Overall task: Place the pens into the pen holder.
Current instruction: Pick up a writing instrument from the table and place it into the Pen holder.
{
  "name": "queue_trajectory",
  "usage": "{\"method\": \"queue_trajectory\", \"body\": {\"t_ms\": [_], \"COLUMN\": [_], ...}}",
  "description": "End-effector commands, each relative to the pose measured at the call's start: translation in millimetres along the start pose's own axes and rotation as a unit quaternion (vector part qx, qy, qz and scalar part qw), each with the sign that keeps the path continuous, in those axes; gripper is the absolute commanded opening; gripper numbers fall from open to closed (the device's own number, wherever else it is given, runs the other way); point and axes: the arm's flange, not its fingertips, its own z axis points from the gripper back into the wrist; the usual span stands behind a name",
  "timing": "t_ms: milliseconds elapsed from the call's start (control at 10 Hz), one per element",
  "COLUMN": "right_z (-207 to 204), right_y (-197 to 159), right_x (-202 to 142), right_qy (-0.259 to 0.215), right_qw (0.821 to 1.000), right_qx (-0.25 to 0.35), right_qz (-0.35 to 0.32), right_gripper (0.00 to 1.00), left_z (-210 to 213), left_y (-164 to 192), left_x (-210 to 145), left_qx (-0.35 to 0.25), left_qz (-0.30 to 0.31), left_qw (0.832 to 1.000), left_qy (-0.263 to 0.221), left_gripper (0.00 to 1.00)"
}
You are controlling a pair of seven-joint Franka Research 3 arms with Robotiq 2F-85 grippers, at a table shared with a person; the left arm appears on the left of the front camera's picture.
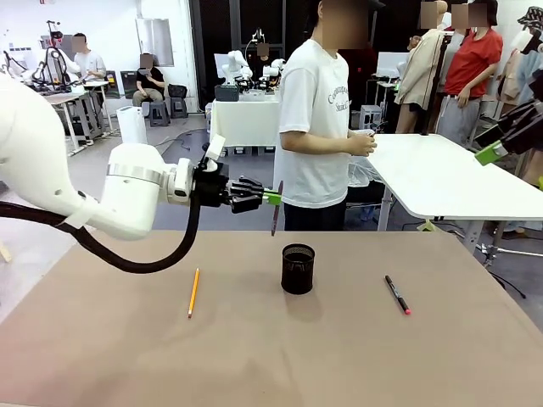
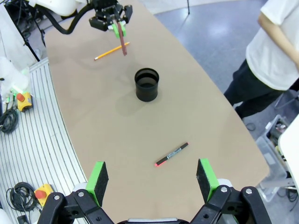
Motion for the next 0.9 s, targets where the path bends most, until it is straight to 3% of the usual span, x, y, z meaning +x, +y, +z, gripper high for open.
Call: {"method": "queue_trajectory", "body": {"t_ms": [0, 500, 700, 800], "right_z": [1.4, 1.4, 1.4, 1.4], "right_y": [0.7, 0.7, 0.7, 0.7], "right_x": [1.6, 1.6, 1.6, 1.6], "right_qy": [-0.008, -0.008, -0.008, -0.008], "right_qw": [1.0, 1.0, 1.0, 1.0], "right_qx": [0.002, 0.002, 0.002, 0.002], "right_qz": [0.003, 0.003, 0.003, 0.003], "right_gripper": [1.0, 1.0, 1.0, 1.0], "left_z": [-13.5, -10.8, 20.9, 38.0], "left_y": [6.9, 17.0, 5.8, 0.5], "left_x": [-3.5, -17.9, -1.9, 6.3], "left_qx": [-0.011, -0.004, -0.01, 0.002], "left_qz": [-0.011, 0.006, 0.082, 0.092], "left_qw": [1.0, 0.999, 0.996, 0.996], "left_qy": [-0.023, -0.037, -0.017, -0.01], "left_gripper": [0.0, 0.0, 0.0, 0.0]}}
